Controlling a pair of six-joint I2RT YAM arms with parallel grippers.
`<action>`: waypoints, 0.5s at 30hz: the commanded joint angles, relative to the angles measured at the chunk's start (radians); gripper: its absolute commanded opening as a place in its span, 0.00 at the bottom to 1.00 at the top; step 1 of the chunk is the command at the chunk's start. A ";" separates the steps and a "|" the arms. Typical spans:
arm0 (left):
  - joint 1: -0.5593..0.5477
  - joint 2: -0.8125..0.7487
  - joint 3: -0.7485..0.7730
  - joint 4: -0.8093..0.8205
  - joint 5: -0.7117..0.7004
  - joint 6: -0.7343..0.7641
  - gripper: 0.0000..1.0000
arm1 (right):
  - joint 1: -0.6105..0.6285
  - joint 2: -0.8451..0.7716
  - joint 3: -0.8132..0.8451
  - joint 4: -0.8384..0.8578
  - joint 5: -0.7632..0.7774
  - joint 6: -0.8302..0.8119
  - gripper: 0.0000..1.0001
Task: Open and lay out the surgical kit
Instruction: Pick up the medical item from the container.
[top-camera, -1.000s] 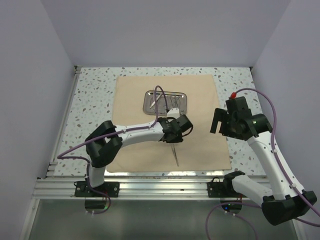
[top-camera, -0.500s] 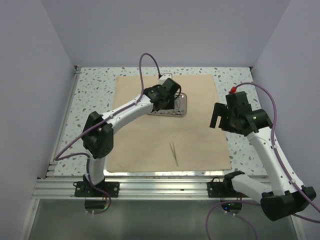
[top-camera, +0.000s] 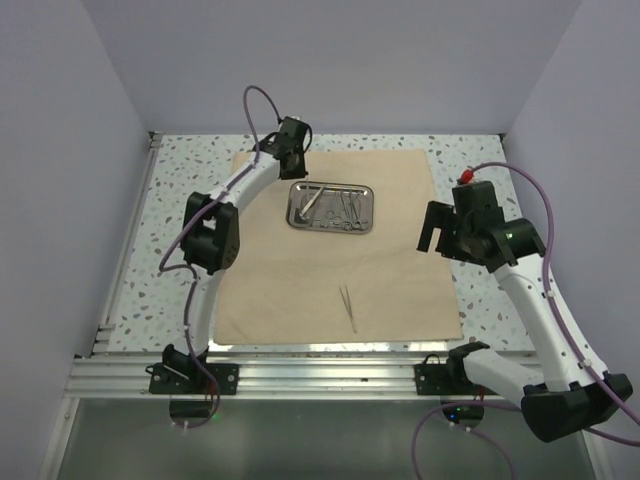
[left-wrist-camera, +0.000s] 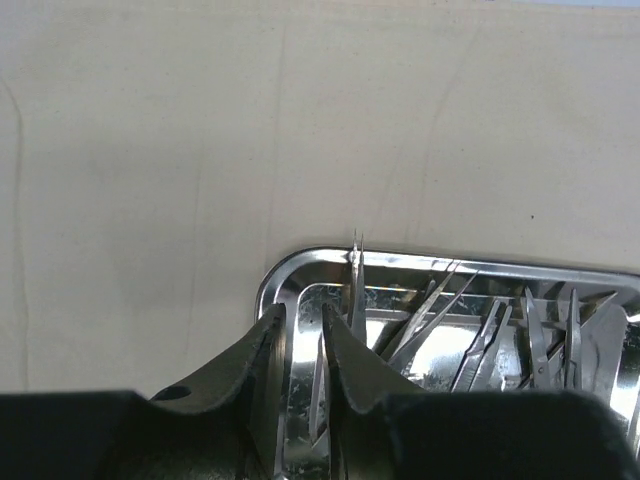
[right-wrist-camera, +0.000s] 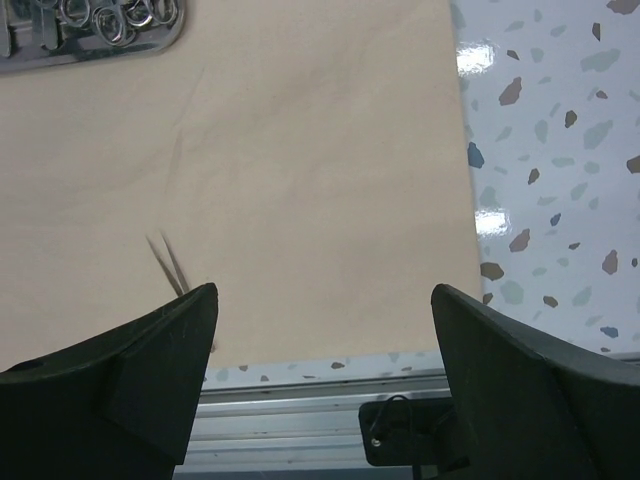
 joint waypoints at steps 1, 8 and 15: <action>0.002 0.044 0.106 0.029 0.059 0.036 0.24 | 0.001 0.005 0.024 0.045 -0.009 0.007 0.92; 0.010 0.116 0.119 0.049 0.102 0.010 0.23 | 0.001 0.031 0.013 0.037 0.026 -0.007 0.92; 0.007 0.115 0.080 0.111 0.149 -0.013 0.23 | 0.001 0.090 0.033 0.037 0.022 -0.033 0.92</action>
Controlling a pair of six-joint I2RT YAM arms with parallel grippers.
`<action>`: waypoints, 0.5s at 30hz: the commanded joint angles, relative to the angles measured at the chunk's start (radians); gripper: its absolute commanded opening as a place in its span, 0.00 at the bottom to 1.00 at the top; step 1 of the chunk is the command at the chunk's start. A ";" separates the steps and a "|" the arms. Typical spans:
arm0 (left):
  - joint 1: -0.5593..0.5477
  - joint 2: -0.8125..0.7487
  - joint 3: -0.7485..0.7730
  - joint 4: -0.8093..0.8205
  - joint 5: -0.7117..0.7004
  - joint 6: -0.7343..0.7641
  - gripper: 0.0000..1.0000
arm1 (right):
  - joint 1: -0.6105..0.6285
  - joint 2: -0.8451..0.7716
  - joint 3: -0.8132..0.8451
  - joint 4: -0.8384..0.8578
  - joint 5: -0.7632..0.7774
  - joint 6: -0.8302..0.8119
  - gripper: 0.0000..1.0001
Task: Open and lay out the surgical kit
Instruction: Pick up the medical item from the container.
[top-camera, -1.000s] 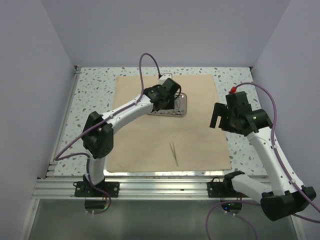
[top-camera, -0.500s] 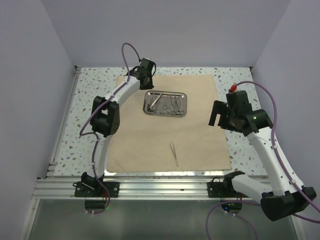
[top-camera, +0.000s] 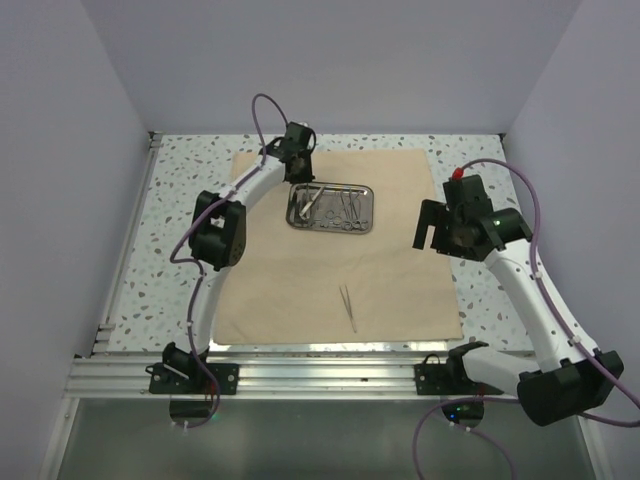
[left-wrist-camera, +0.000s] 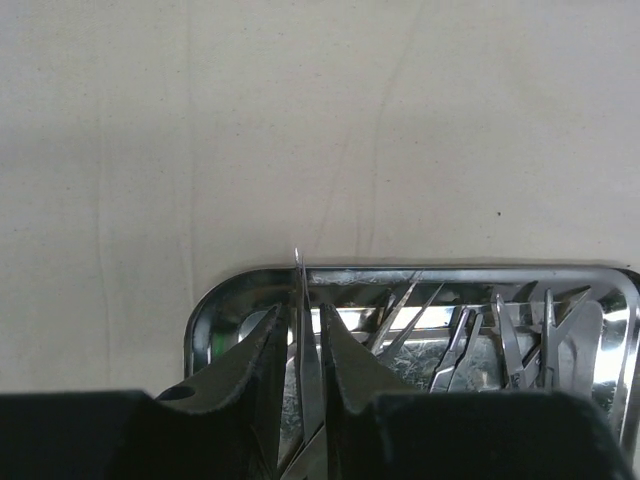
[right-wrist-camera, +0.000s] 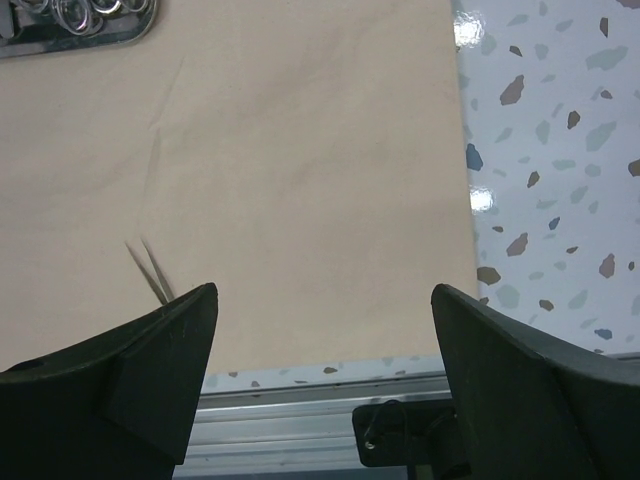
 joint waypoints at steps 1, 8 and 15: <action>0.003 0.005 0.016 0.067 0.037 -0.013 0.22 | 0.000 0.023 0.033 0.021 0.012 -0.023 0.92; -0.005 0.039 0.038 0.047 0.034 -0.018 0.23 | 0.001 0.062 0.044 0.033 0.010 -0.042 0.92; -0.006 0.079 0.058 -0.011 -0.003 -0.015 0.17 | 0.000 0.074 0.036 0.045 0.016 -0.054 0.92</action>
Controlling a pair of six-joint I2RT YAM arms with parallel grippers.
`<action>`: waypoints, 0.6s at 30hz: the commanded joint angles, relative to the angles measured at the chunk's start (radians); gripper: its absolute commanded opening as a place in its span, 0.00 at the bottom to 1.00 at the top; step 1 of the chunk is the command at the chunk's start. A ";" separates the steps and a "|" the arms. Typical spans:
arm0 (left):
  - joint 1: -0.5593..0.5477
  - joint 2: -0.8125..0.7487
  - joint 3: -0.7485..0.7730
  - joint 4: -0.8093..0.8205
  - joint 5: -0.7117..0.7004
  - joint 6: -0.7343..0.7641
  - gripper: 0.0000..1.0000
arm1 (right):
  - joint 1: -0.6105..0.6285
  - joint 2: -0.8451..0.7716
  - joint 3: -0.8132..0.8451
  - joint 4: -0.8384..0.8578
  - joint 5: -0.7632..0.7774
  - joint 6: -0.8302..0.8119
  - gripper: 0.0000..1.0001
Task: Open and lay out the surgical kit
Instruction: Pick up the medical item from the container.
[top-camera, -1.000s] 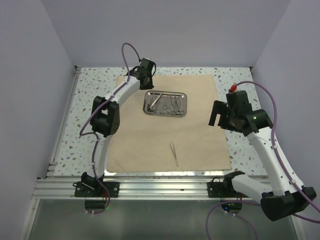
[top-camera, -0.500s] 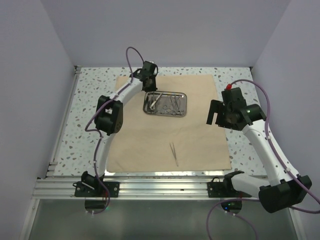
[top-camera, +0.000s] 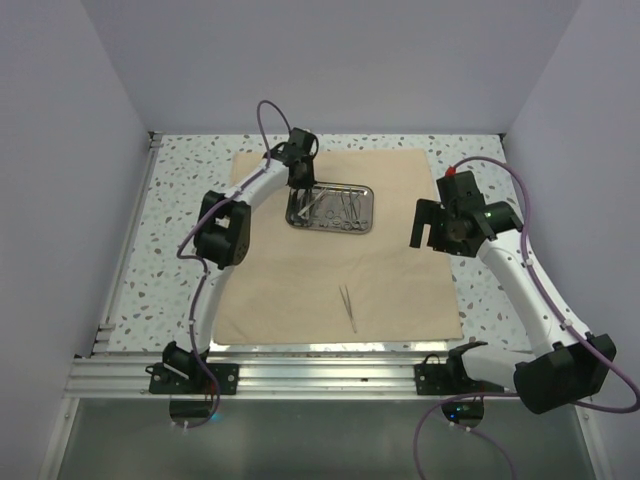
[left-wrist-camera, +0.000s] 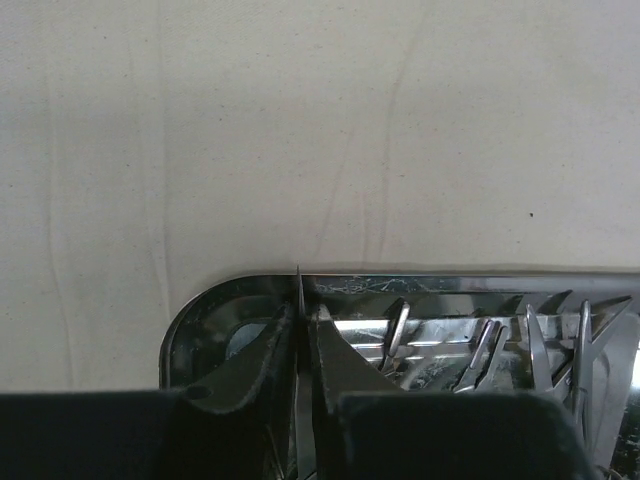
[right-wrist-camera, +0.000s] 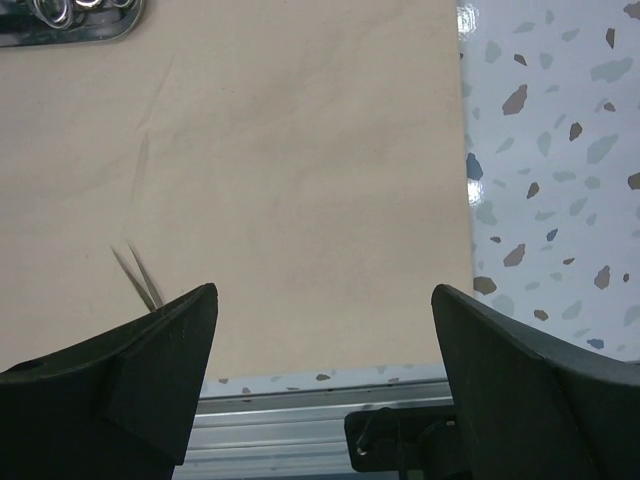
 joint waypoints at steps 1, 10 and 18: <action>-0.001 0.024 0.040 -0.028 -0.021 -0.002 0.13 | 0.001 0.002 0.032 0.029 0.018 -0.029 0.92; -0.001 -0.051 0.058 -0.011 -0.036 0.005 0.00 | -0.002 -0.007 0.012 0.040 0.016 -0.033 0.92; -0.015 -0.231 -0.005 0.042 -0.059 -0.004 0.00 | -0.002 -0.030 -0.011 0.044 -0.020 -0.022 0.92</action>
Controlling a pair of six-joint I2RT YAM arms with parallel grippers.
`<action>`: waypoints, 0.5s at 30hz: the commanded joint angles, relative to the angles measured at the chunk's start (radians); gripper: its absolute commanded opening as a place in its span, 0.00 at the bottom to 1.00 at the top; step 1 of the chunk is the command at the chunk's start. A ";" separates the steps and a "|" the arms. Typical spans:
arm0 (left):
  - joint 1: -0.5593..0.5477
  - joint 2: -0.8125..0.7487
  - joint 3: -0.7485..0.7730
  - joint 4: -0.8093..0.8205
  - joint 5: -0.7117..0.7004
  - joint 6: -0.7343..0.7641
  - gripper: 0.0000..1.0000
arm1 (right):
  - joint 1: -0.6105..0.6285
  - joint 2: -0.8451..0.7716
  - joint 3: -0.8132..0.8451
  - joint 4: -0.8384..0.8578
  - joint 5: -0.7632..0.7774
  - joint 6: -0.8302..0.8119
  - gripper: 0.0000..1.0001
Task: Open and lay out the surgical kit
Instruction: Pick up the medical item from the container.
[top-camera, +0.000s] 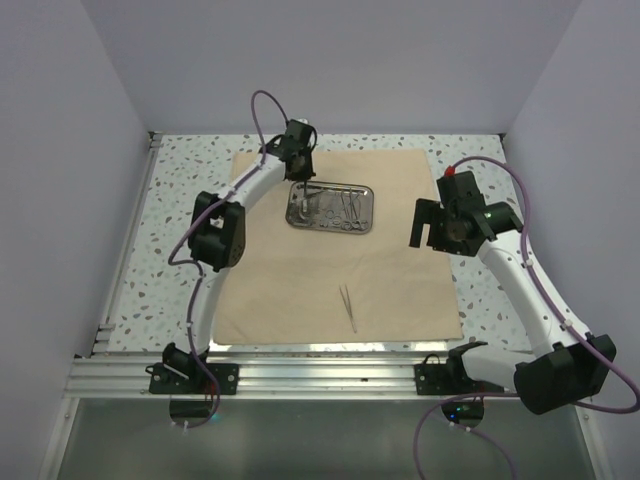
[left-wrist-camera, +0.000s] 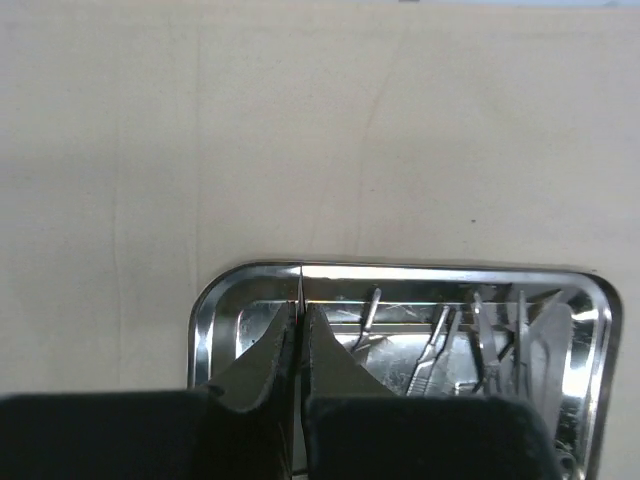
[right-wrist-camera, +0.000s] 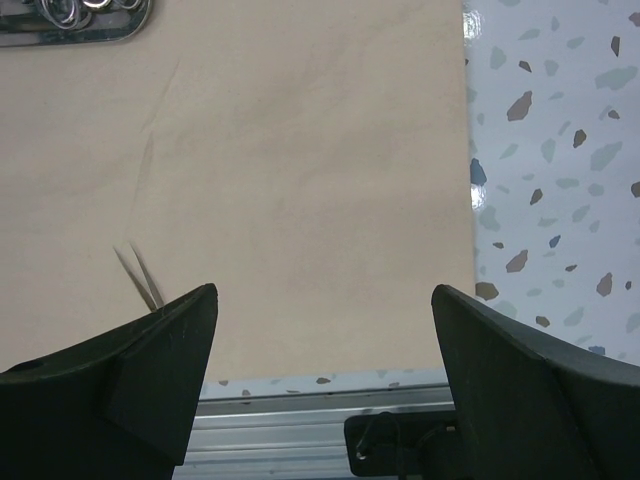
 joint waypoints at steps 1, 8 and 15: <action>-0.013 -0.188 -0.008 0.058 -0.033 -0.005 0.00 | -0.002 -0.031 -0.012 0.028 -0.017 -0.008 0.92; -0.022 -0.282 -0.091 0.133 0.049 -0.049 0.00 | 0.000 -0.054 -0.021 0.019 -0.036 -0.013 0.92; -0.002 -0.397 -0.427 0.425 0.297 -0.246 0.00 | 0.000 -0.097 -0.041 -0.001 -0.038 -0.017 0.92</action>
